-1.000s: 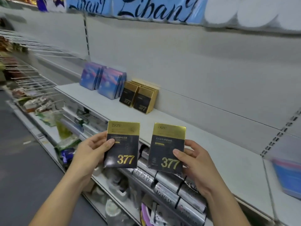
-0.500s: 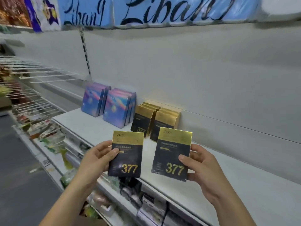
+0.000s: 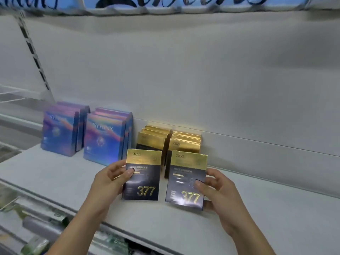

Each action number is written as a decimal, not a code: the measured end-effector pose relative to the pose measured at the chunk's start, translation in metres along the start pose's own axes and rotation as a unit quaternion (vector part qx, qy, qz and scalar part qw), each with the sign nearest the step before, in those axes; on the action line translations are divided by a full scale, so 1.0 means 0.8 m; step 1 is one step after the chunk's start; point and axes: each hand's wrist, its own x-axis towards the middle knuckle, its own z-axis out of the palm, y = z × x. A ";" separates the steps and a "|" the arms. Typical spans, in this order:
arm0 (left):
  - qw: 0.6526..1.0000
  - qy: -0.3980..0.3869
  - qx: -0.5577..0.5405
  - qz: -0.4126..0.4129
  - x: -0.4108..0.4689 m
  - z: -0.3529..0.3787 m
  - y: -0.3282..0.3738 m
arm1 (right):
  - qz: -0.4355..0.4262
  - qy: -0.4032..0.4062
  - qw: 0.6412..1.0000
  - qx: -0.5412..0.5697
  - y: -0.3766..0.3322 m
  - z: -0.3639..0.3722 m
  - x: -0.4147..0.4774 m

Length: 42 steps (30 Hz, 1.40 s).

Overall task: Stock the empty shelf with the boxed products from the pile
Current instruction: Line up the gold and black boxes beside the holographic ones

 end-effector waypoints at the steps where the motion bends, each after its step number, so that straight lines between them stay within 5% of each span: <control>1: 1.000 -0.012 0.005 0.004 0.013 -0.005 -0.002 | -0.003 0.011 1.000 -0.005 0.001 0.008 0.001; 8: 0.995 -0.087 0.016 0.046 0.076 -0.014 -0.010 | -0.039 0.148 0.982 -0.110 0.011 0.059 0.008; 18: 0.978 -0.059 0.126 0.153 0.091 -0.009 -0.017 | -0.107 0.265 0.928 -0.240 0.019 0.082 0.014; 42: 0.970 -0.024 0.159 0.181 0.091 0.010 -0.008 | -0.092 0.295 0.910 -0.275 0.016 0.093 0.021</control>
